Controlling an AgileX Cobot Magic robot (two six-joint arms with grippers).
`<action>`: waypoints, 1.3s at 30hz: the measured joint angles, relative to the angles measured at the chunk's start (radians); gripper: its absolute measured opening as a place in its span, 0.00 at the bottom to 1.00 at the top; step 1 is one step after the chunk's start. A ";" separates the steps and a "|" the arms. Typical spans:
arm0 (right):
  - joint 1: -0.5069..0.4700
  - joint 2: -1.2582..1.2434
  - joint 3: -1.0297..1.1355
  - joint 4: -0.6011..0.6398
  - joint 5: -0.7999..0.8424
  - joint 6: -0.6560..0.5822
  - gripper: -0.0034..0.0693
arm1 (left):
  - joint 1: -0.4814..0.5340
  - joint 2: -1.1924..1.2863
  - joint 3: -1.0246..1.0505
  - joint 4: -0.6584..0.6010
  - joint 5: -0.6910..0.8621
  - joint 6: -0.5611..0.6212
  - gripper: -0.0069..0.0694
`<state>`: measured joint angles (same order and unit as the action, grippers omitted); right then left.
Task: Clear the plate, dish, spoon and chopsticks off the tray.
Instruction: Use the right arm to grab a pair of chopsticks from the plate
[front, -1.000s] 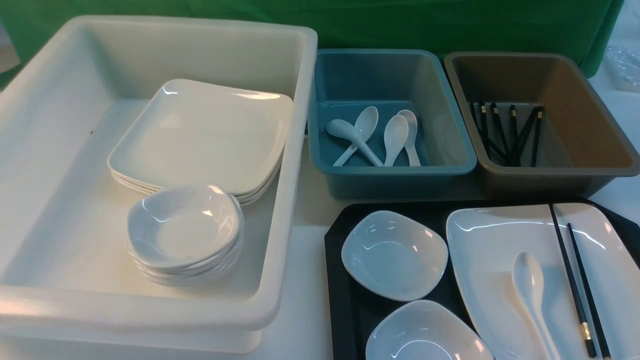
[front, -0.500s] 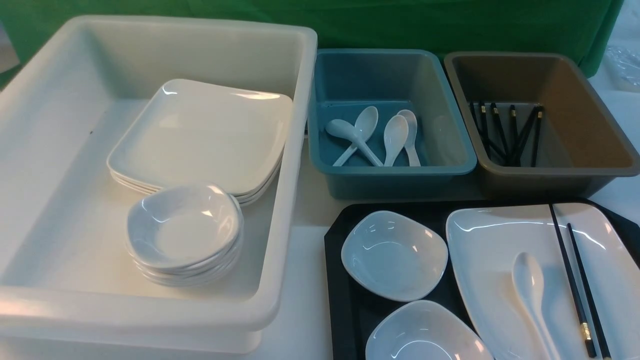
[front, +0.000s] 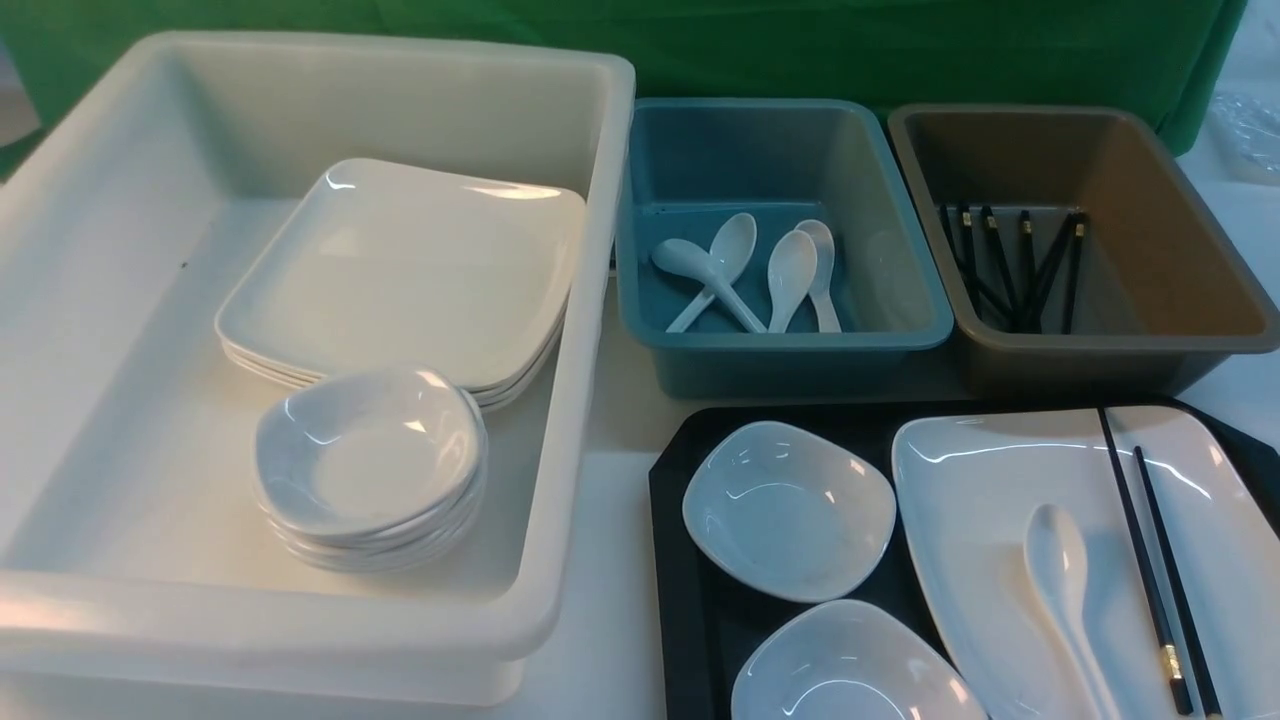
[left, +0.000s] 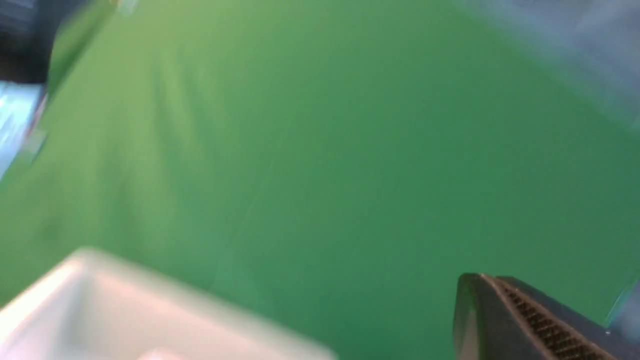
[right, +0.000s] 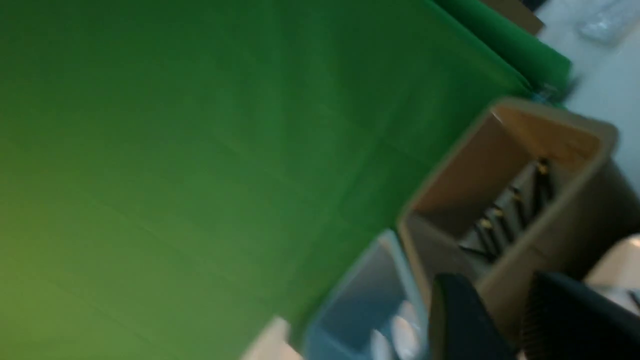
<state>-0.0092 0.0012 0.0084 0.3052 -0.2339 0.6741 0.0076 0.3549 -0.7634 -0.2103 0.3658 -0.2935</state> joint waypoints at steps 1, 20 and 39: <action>0.000 0.000 0.000 0.002 -0.013 0.007 0.37 | 0.000 0.054 -0.049 -0.013 0.092 0.049 0.10; 0.176 0.501 -0.797 -0.305 1.009 -0.362 0.08 | -0.316 0.860 -0.259 -0.250 0.561 0.625 0.09; 0.043 1.389 -1.077 -0.290 1.306 -0.587 0.11 | -0.846 1.221 -0.670 -0.153 0.563 0.721 0.09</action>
<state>0.0338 1.3901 -1.0691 0.0147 1.0717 0.0873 -0.8381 1.5762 -1.4339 -0.3636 0.9288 0.4270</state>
